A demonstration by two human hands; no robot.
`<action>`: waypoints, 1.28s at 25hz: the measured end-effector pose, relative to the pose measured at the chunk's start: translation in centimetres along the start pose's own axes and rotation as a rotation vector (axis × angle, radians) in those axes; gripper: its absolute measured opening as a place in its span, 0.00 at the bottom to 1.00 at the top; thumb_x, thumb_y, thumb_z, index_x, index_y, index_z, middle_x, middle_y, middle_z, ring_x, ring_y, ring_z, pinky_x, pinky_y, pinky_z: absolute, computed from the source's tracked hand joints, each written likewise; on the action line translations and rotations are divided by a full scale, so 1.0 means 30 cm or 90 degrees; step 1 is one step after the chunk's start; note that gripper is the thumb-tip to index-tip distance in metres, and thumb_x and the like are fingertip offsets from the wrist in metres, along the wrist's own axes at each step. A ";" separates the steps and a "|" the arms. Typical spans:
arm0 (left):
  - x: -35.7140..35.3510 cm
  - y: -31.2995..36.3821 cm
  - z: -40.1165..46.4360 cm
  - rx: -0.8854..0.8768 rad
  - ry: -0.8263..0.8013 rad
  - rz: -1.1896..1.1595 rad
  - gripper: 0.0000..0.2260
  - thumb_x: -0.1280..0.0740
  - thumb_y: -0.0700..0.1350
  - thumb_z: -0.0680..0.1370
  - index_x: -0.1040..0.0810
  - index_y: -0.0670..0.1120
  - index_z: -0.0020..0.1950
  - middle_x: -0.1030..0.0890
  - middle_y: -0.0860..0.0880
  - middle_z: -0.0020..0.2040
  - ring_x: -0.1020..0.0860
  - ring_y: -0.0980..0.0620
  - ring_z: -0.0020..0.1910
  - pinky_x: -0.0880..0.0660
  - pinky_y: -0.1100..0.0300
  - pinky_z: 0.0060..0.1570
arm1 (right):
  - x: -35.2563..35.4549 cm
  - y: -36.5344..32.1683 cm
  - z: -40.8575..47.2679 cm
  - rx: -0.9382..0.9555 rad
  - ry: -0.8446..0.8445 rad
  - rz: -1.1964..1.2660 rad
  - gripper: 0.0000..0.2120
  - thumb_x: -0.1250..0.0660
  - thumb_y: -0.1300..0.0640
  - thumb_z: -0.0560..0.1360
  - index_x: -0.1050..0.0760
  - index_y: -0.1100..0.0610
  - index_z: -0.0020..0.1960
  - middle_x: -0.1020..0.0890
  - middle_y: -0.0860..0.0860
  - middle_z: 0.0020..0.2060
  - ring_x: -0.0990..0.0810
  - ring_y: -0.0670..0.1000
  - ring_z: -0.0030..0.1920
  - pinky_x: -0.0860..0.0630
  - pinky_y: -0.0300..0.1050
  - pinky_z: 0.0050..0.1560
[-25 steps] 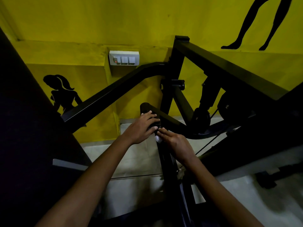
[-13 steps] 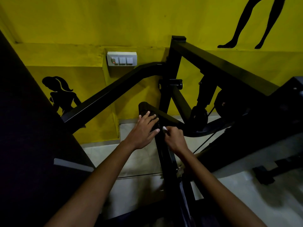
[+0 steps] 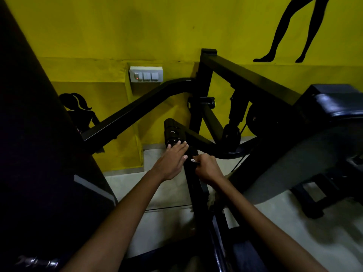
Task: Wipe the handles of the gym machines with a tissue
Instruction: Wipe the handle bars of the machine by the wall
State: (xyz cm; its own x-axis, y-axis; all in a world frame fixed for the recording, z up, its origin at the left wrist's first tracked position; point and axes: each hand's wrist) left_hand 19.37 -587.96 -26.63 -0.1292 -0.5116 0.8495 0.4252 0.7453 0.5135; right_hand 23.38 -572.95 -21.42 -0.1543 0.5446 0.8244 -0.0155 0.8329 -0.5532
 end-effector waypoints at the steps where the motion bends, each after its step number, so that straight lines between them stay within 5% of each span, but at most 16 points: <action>1: 0.000 0.015 -0.012 0.010 -0.006 -0.016 0.22 0.48 0.47 0.84 0.44 0.43 0.77 0.45 0.47 0.78 0.51 0.52 0.78 0.58 0.56 0.73 | -0.002 0.006 -0.024 0.003 0.001 -0.001 0.06 0.37 0.69 0.72 0.22 0.65 0.42 0.20 0.59 0.39 0.21 0.57 0.44 0.30 0.42 0.38; 11: 0.000 0.122 -0.108 0.042 -0.028 -0.019 0.23 0.47 0.49 0.84 0.43 0.42 0.77 0.46 0.46 0.78 0.46 0.50 0.77 0.51 0.55 0.74 | 0.012 0.016 -0.249 0.022 -0.006 -0.018 0.10 0.36 0.69 0.71 0.21 0.65 0.51 0.19 0.62 0.49 0.22 0.60 0.53 0.23 0.57 0.52; 16: 0.003 0.170 -0.164 0.044 -0.036 -0.012 0.23 0.47 0.49 0.84 0.43 0.41 0.77 0.45 0.45 0.78 0.45 0.49 0.76 0.47 0.53 0.75 | 0.027 0.008 -0.357 0.023 -0.010 -0.007 0.15 0.35 0.70 0.73 0.24 0.65 0.59 0.21 0.61 0.57 0.23 0.57 0.59 0.26 0.48 0.60; 32: -0.016 0.306 -0.341 0.034 -0.033 0.007 0.22 0.46 0.47 0.84 0.40 0.40 0.76 0.42 0.44 0.77 0.41 0.47 0.75 0.42 0.52 0.73 | 0.035 0.009 -0.630 0.059 0.016 -0.033 0.17 0.35 0.66 0.75 0.28 0.63 0.63 0.22 0.59 0.58 0.23 0.53 0.58 0.25 0.43 0.57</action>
State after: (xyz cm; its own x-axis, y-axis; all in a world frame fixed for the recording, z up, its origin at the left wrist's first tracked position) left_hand 32.50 -585.23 -23.55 -0.1722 -0.4815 0.8594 0.3779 0.7734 0.5090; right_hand 41.90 -570.29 -18.43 -0.1265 0.5045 0.8541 -0.1149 0.8478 -0.5178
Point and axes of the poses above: each hand's wrist, its own z-axis towards the middle knuckle, its own x-axis out of the back of the hand, y = z × x
